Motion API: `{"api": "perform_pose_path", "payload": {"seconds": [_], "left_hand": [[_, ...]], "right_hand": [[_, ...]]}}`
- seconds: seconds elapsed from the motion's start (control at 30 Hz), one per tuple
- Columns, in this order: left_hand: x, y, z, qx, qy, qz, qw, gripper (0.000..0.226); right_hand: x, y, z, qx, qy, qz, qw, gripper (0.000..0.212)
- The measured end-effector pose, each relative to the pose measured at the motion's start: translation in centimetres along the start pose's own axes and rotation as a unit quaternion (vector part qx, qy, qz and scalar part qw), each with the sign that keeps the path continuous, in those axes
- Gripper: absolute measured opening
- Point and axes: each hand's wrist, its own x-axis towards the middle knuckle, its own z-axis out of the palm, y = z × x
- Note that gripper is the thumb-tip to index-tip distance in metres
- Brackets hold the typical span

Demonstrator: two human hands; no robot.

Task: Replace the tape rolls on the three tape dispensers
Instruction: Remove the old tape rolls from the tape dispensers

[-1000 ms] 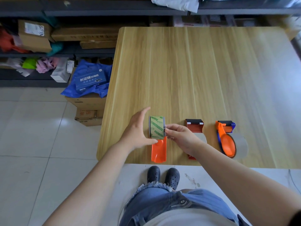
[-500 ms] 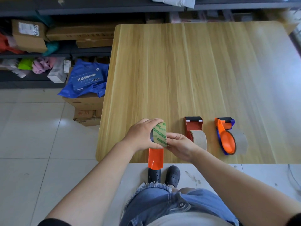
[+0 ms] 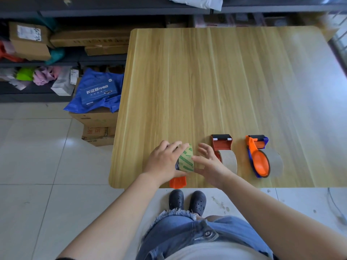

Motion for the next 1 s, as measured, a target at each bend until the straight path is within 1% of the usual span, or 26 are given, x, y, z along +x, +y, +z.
{"api": "perform_pose_path", "payload": {"seconds": [0.03,0.07,0.1,0.17,0.27,0.33,0.43,0.53,0.67,0.8,0.9,0.93,1.0], "left_hand": [[-0.1,0.0,0.1,0.002,-0.004,0.001,1.000,0.091],[-0.1,0.0,0.1,0.004,-0.012,0.001,1.000,0.092],[-0.2,-0.1,0.0,0.003,-0.023,0.000,1.000,0.095],[-0.1,-0.4,0.0,-0.001,-0.050,-0.003,0.999,0.101],[0.0,-1.0,-0.1,-0.012,-0.079,-0.012,0.997,0.104],[0.0,-1.3,-0.2,-0.020,-0.088,-0.018,0.996,0.102],[0.2,-1.4,-0.3,-0.026,-0.085,-0.031,0.996,0.097],[0.6,-2.1,-0.3,-0.028,-0.074,-0.048,0.996,0.087],[1.3,-2.5,-0.2,0.001,-0.069,-0.035,0.997,0.086],[1.1,-1.7,1.5,0.023,-0.073,-0.049,0.996,0.077],[0.5,-1.5,2.6,0.088,-0.091,-0.038,0.991,0.072],[0.4,-1.5,2.7,0.106,-0.095,-0.033,0.989,0.076],[0.3,-1.4,2.6,0.109,-0.090,-0.049,0.989,0.092]], "right_hand": [[0.0,-0.1,0.1,-0.040,0.000,0.007,0.999,0.073],[0.1,-0.3,0.4,-0.072,-0.009,0.017,0.997,0.082],[0.1,-0.4,0.7,-0.089,-0.022,0.029,0.995,0.084],[0.3,-0.7,1.1,-0.107,-0.043,0.050,0.992,0.077],[0.8,-0.8,1.1,-0.117,-0.044,0.050,0.991,0.069],[0.9,-0.9,1.1,-0.115,-0.045,0.048,0.991,0.067],[0.9,-1.1,1.3,-0.115,-0.041,0.046,0.991,0.073],[0.8,-1.5,1.2,-0.121,-0.012,0.032,0.992,0.064],[0.6,-2.2,0.3,-0.141,0.017,0.020,0.990,0.073],[0.7,-3.3,0.0,-0.141,0.022,0.004,0.990,0.072],[1.1,-4.1,0.1,-0.191,0.027,-0.003,0.981,0.075],[1.3,-4.4,0.2,-0.226,0.038,-0.004,0.973,0.079],[1.9,-5.0,0.4,-0.300,0.066,-0.012,0.951,0.089]]}}
